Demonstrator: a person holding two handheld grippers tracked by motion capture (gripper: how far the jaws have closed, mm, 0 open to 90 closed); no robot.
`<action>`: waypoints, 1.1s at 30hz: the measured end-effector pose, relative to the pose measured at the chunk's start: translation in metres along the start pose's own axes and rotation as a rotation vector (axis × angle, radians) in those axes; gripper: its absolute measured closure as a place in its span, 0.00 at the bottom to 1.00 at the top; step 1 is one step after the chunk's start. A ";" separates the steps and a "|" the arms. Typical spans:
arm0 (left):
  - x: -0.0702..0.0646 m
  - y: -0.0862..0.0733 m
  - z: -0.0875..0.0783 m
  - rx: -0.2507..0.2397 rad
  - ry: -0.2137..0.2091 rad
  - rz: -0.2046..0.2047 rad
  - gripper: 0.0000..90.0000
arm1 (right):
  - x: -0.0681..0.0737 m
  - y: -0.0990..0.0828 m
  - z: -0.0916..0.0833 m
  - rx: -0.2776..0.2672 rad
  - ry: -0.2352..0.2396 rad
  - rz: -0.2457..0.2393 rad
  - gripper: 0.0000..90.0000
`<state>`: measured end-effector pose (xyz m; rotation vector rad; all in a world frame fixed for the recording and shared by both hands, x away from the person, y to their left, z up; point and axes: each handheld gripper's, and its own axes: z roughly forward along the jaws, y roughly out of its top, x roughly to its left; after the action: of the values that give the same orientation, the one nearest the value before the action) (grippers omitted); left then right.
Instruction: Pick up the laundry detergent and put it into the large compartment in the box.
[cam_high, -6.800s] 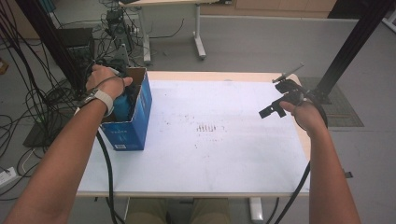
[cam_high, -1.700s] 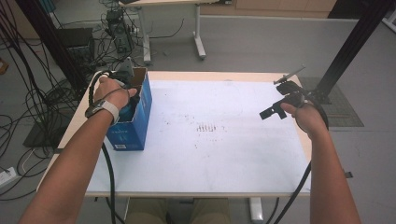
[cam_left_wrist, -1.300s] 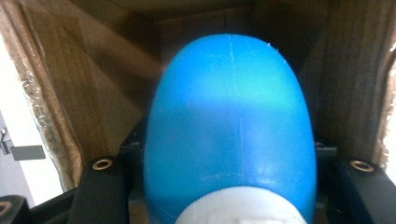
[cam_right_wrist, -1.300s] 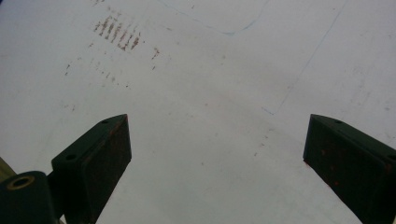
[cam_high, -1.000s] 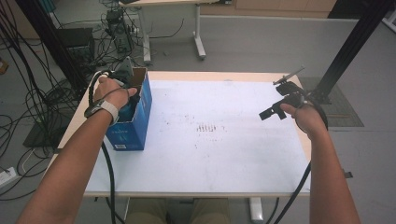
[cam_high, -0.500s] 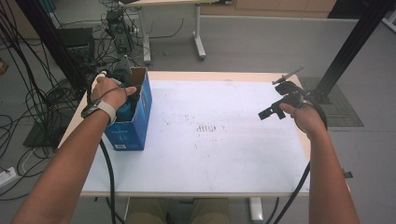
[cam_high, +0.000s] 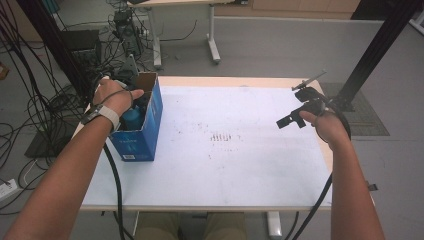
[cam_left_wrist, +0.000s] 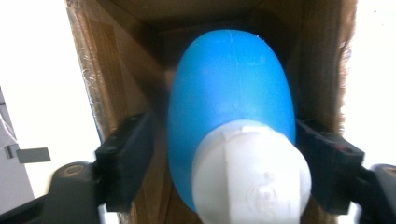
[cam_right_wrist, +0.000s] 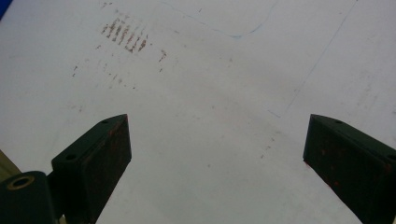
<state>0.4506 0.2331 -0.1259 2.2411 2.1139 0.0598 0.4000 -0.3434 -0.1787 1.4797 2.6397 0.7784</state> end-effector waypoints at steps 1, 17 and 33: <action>0.001 0.000 0.000 0.001 -0.002 -0.002 0.23 | 0.000 0.000 0.000 0.001 -0.001 0.000 0.08; 0.003 -0.009 -0.029 -0.033 -0.043 0.034 0.16 | 0.004 0.000 -0.004 -0.004 -0.003 -0.005 0.08; -0.009 -0.020 -0.070 -0.071 -0.063 0.104 0.12 | 0.009 -0.002 -0.011 -0.013 -0.009 -0.014 0.08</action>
<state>0.4248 0.2261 -0.0569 2.2789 1.9323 0.0663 0.3905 -0.3422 -0.1679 1.4565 2.6302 0.7842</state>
